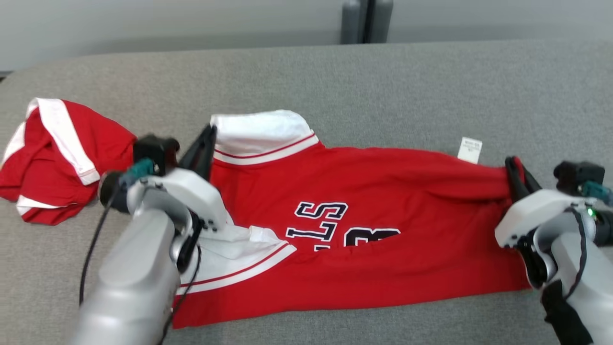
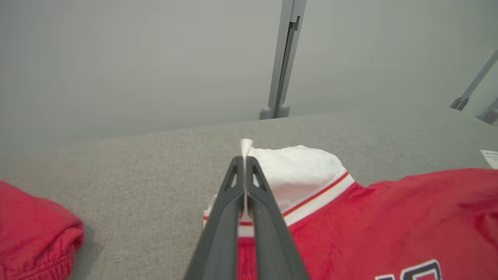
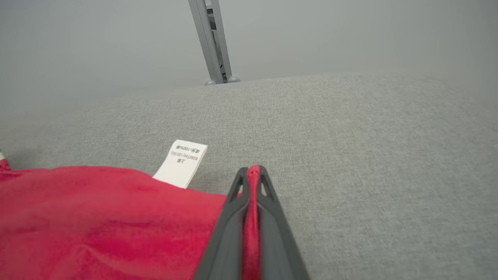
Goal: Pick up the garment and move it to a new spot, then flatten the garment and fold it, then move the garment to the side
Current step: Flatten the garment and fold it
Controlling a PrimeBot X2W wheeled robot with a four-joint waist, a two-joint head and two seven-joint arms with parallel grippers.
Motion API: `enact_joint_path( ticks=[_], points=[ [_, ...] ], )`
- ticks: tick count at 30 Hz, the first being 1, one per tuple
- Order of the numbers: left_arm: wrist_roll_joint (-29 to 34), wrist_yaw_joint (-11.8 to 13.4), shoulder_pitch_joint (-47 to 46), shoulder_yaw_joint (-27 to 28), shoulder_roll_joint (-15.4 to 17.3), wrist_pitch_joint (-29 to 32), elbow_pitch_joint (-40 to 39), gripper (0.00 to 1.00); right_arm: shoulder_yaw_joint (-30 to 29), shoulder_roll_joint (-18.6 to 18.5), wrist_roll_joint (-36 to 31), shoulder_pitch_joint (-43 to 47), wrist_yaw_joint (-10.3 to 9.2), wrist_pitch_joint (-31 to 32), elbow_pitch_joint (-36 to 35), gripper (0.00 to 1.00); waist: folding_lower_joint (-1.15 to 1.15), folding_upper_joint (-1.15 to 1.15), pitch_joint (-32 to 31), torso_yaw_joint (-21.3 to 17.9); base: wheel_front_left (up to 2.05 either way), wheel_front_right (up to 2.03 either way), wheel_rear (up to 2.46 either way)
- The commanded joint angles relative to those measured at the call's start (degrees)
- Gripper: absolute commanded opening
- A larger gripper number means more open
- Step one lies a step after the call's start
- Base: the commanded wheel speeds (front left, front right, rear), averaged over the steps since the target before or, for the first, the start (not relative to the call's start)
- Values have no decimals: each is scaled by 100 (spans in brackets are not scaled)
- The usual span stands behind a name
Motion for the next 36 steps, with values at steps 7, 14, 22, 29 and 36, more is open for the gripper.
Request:
enact_joint_path(
  ticks=[7, 14, 22, 29, 36],
  points=[
    [229, -6, 1436, 262, -48, -25, -910, 0, -220, -33, 146, 1005, -2, -37, -416, 0, 0, 0, -626, 238, 0, 0, 0],
    [279, -20, 2468, 452, -109, -26, -1348, 0, -508, 90, 189, 1707, -2, -34, -577, 0, 0, 0, -963, 322, 0, 0, 0],
    [440, -35, 3213, 478, -126, -25, -1569, 0, -733, 236, 78, 2257, -2, -35, -775, 0, 0, 0, -1204, 347, 0, 0, 0],
    [576, 61, 3717, 659, -125, -26, -1713, 54, -1020, 370, -40, 2481, -2, -34, -841, 100, 0, 0, -1178, 408, 0, 0, 0],
    [885, 201, 3931, 923, -223, -25, -2061, 100, -1518, 405, -151, 2646, -2, -34, -988, 100, 0, 0, -1042, 532, 0, 0, 0]
  ],
)
